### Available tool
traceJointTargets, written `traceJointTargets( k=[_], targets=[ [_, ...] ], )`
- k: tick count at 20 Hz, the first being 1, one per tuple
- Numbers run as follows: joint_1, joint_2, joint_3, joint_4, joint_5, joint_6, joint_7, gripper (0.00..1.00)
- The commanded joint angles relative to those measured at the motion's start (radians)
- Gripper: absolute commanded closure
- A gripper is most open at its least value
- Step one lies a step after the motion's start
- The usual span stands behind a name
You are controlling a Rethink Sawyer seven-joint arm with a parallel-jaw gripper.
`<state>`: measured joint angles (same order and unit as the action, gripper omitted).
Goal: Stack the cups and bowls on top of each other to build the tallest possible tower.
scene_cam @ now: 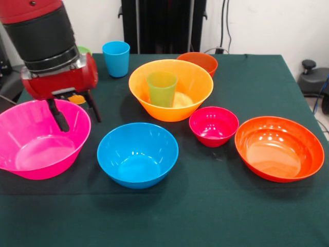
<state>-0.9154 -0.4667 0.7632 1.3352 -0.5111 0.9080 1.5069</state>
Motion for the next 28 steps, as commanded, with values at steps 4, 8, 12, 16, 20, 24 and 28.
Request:
traceJointTargets(
  k=[4,8,12,16,20,24,28],
  targets=[
    [0.047,0.034,-0.006,0.050,-0.088,-0.042,-0.201,0.00],
    [0.053,0.072,-0.008,0.017,-0.102,-0.061,-0.215,0.00],
    [0.061,0.106,-0.010,-0.015,-0.112,-0.070,-0.223,0.00],
    [0.065,0.113,-0.013,-0.020,-0.117,-0.078,-0.217,0.00],
    [0.064,0.135,-0.010,-0.036,-0.115,-0.077,-0.226,0.00],
    [0.060,0.161,-0.007,-0.049,-0.114,-0.078,-0.237,0.00],
    [0.044,0.143,0.003,-0.025,-0.099,-0.062,-0.240,0.00]
  ],
)
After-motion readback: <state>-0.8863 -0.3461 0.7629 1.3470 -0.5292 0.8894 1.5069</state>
